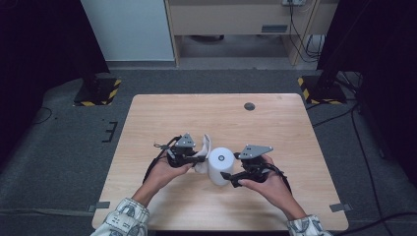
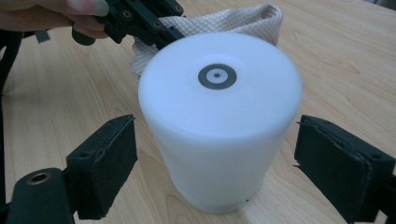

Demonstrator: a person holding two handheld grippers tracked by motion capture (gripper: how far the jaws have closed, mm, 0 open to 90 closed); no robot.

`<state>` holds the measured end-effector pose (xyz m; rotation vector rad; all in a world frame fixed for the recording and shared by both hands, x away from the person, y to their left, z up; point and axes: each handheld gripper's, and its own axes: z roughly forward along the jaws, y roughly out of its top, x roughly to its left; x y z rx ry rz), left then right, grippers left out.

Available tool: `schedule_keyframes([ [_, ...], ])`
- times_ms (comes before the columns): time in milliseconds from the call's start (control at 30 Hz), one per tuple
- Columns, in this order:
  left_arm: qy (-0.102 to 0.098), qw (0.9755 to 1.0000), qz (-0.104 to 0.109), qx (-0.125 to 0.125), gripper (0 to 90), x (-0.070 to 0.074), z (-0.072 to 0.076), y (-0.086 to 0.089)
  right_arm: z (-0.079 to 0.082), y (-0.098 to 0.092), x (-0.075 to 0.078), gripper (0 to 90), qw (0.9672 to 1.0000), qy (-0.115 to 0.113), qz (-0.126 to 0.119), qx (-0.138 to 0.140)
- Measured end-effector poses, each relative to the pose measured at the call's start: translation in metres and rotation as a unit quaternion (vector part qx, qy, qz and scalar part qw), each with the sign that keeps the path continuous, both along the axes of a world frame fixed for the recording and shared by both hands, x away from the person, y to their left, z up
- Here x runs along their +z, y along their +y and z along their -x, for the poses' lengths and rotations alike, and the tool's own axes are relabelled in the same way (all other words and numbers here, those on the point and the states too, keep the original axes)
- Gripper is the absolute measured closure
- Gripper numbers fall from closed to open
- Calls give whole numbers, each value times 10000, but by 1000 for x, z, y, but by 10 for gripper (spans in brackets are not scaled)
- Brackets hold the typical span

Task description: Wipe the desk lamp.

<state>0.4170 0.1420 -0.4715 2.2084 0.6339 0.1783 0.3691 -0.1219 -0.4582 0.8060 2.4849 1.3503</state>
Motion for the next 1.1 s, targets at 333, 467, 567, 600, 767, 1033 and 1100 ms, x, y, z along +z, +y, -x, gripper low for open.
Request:
schedule_keyframes([
  [333,41,9982,-554,-208,780,-17,1,-11,-1,2,-4,165,10000,-3,49,-10],
  [467,56,9968,-750,-267,779,-21,1,-13,-2,2,-4,160,10000,14,55,0],
  [567,92,9973,-683,-242,779,-22,0,-13,-2,3,-4,158,10000,20,64,-3],
  [600,92,9973,-683,-242,779,-22,0,-13,-2,3,-4,158,10000,20,64,-3],
  [767,83,9993,-318,-198,780,-11,3,-8,-2,3,-4,156,10000,17,71,-7],
  [1033,88,9974,-665,-271,780,-20,2,-14,-3,4,-4,148,10000,36,68,-22],
  [1100,88,9968,-733,-292,779,-22,2,-15,-3,4,-4,147,10000,36,67,-24],
])
